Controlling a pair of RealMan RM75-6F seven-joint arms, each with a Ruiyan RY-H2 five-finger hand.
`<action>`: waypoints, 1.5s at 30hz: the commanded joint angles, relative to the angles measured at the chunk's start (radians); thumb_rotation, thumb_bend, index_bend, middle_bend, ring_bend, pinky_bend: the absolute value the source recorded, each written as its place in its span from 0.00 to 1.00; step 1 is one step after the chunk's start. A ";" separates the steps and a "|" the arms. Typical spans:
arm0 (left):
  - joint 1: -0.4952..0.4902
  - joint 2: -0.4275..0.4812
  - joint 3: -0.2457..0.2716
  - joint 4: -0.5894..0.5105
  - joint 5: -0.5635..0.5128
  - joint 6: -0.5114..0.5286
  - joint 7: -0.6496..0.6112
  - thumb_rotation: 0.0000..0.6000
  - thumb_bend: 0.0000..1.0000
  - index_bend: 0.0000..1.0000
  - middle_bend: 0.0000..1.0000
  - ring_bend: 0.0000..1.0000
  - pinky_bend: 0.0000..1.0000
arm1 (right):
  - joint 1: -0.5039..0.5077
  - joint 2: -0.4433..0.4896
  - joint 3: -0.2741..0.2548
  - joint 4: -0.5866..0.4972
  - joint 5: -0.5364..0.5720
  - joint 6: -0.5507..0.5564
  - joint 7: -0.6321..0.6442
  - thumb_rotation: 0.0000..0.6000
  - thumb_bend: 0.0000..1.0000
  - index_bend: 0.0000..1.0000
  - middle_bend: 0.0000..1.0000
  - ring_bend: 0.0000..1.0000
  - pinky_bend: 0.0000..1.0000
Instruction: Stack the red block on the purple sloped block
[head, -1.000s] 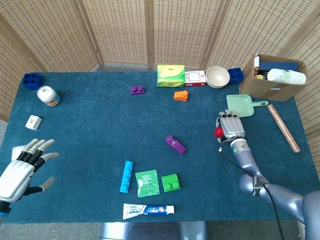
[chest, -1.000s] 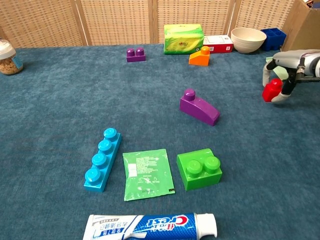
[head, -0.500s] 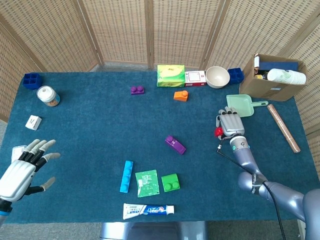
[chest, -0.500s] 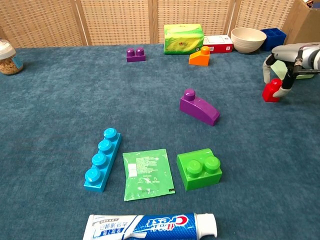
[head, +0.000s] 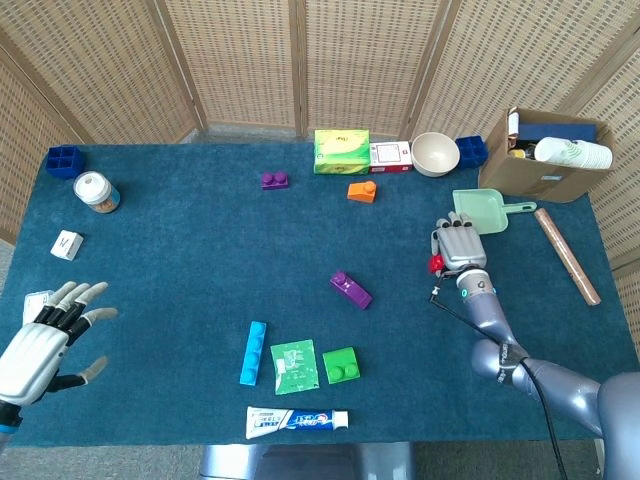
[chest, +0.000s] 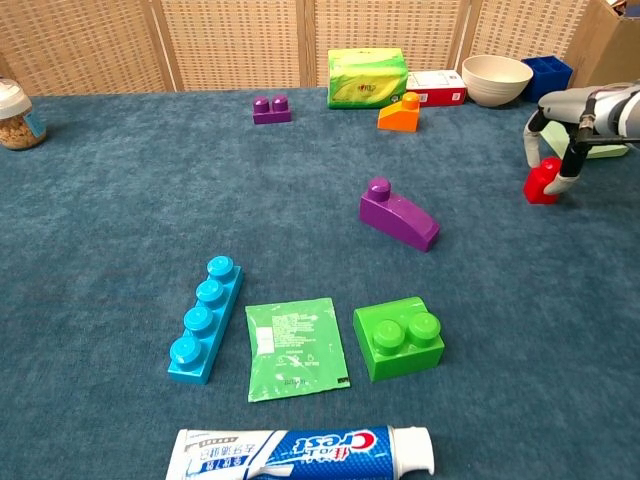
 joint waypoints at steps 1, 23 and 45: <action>0.000 -0.001 -0.001 0.002 0.000 0.000 -0.003 1.00 0.35 0.26 0.00 0.00 0.00 | 0.002 0.000 -0.002 0.001 0.006 0.000 -0.003 1.00 0.18 0.53 0.20 0.03 0.09; 0.006 -0.009 0.000 0.013 0.004 0.000 -0.013 1.00 0.35 0.26 0.00 0.00 0.00 | 0.011 0.031 -0.003 -0.061 0.008 0.029 -0.003 1.00 0.18 0.62 0.25 0.06 0.10; 0.017 -0.013 0.006 0.015 0.020 0.005 0.025 1.00 0.35 0.26 0.00 0.00 0.00 | -0.002 0.209 0.031 -0.429 -0.167 0.102 0.076 1.00 0.19 0.62 0.26 0.07 0.11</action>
